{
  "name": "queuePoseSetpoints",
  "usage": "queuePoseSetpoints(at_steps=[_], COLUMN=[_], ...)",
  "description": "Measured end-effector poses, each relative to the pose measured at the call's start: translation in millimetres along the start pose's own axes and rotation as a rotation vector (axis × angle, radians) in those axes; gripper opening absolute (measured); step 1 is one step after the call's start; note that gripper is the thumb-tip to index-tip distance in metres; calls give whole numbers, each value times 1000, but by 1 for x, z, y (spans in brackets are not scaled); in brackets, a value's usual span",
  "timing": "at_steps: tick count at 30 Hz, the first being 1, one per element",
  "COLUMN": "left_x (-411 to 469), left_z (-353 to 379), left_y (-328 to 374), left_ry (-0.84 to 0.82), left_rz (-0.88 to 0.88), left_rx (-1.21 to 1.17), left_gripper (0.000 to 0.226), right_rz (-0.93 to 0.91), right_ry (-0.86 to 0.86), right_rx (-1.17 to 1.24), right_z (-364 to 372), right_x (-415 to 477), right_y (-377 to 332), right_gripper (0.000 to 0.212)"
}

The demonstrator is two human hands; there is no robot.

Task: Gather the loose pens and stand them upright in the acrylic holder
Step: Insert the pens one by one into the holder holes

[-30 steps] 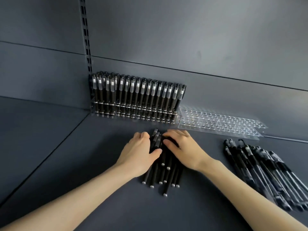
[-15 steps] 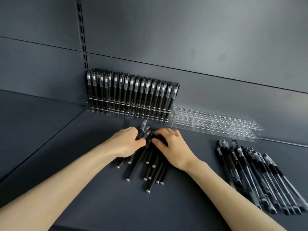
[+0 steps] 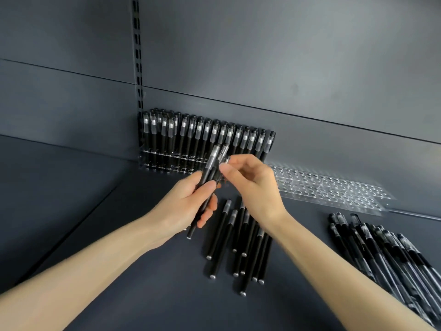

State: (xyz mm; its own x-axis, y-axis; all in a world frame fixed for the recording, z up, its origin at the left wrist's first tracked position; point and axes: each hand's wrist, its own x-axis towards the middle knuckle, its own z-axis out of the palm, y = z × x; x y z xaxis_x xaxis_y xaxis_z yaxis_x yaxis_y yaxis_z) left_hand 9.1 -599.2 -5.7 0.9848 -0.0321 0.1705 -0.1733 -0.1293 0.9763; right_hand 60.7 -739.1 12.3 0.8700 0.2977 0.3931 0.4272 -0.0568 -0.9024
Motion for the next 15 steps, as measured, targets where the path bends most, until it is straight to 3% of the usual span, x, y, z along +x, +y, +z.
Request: queuePoseSetpoints(at_steps=[8, 12, 15], left_x=[27, 42, 53], left_z=[-54, -83, -96], left_y=[-9, -20, -25], left_ry=[82, 282, 402], left_rz=[-44, 58, 107], left_rx=[-83, 188, 145], left_gripper=[26, 30, 37], right_rz=[-59, -202, -287], right_ry=[139, 312, 398], right_rx=[28, -39, -136], right_z=[38, 53, 64], right_x=[47, 66, 78], right_y=[-8, -16, -16], right_gripper=[9, 19, 21])
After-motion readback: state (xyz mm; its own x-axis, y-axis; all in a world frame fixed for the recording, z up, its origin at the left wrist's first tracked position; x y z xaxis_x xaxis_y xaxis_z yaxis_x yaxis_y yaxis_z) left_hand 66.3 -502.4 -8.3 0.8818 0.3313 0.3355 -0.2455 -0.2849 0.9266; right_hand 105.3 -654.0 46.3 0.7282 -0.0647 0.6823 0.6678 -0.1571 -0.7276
